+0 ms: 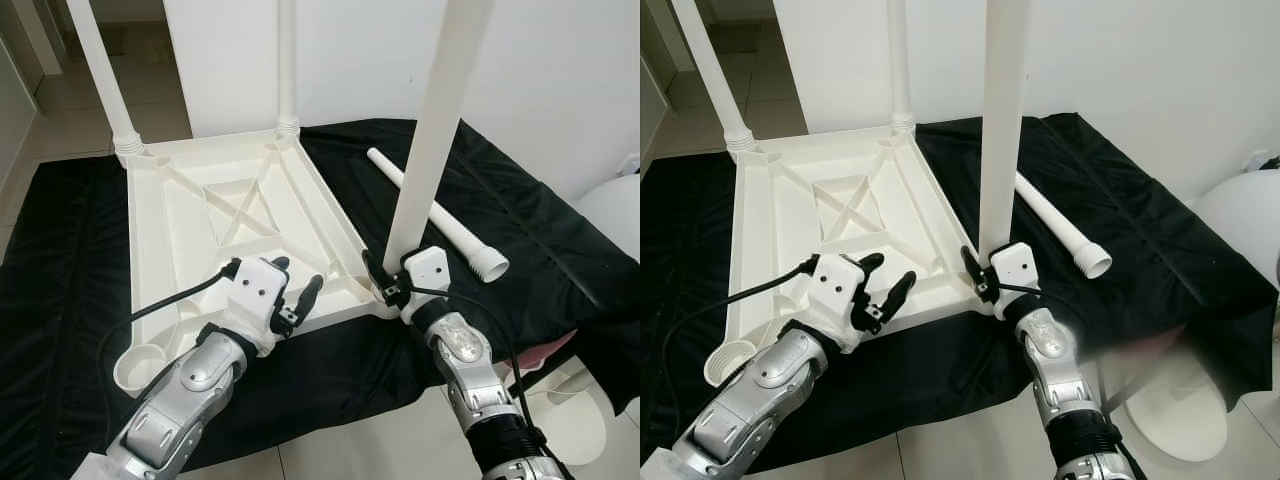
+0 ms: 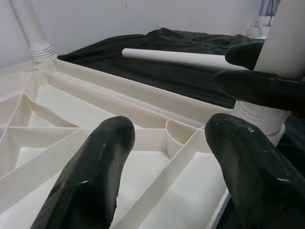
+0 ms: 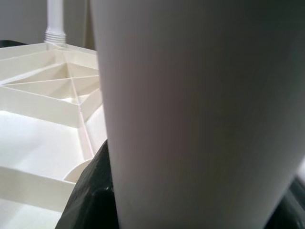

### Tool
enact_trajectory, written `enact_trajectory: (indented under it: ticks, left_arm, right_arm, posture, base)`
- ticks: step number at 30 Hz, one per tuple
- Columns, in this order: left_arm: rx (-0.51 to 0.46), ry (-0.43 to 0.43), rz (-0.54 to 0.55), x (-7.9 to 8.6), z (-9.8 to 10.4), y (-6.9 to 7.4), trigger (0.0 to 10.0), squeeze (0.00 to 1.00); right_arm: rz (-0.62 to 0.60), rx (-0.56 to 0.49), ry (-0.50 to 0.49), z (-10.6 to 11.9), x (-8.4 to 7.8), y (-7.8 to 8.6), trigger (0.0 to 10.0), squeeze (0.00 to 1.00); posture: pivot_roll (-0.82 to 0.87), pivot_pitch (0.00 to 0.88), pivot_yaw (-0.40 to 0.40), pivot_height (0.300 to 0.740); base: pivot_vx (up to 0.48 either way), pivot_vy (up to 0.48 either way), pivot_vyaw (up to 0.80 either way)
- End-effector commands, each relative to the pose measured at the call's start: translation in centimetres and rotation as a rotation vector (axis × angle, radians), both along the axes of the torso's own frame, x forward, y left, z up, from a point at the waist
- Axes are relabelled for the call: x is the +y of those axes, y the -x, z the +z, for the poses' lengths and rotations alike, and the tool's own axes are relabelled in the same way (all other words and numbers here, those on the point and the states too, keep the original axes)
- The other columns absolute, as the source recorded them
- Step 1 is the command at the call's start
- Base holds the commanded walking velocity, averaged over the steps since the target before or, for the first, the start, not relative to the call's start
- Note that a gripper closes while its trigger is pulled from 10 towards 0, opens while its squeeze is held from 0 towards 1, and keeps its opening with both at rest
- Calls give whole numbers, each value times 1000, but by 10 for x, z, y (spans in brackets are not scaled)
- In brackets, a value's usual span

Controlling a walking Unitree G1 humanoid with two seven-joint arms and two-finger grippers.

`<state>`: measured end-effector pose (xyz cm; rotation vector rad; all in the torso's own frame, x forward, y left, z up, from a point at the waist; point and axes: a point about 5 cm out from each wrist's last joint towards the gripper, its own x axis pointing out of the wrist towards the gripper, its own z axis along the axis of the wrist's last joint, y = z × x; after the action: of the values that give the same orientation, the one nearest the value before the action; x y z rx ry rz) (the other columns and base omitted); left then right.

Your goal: Building children table

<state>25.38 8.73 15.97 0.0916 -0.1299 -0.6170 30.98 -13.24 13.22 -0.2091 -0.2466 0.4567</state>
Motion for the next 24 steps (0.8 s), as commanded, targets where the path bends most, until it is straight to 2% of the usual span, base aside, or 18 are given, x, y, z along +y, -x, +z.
enact_trajectory:
  ticks: [1, 9, 19, 24]
  left_arm:
    - [-4, -41, -262, -12, 4, 10, 10000, 0]
    - [-6, -44, -262, -11, 5, 9, 10000, 0]
    - [-7, -49, -264, -11, 6, 10, 10000, 0]
    - [-12, -56, -260, -10, 6, 9, 10000, 0]
  right_arm:
    - [51, 160, -62, -29, 3, 8, 10000, 0]
    - [32, 221, -164, -34, 3, 6, 10000, 0]
    - [37, 256, -184, -38, 5, 4, 10000, 0]
    - [13, 306, -168, -41, 5, -1, 10000, 0]
  posture:
    - [16, 52, -16, 740]
    - [21, 53, -14, 740]
    - [24, 55, -14, 740]
    - [25, 54, -13, 740]
  base:
    - [0, 0, 0]
    - [0, 0, 0]
    - [0, 0, 0]
    - [0, 0, 0]
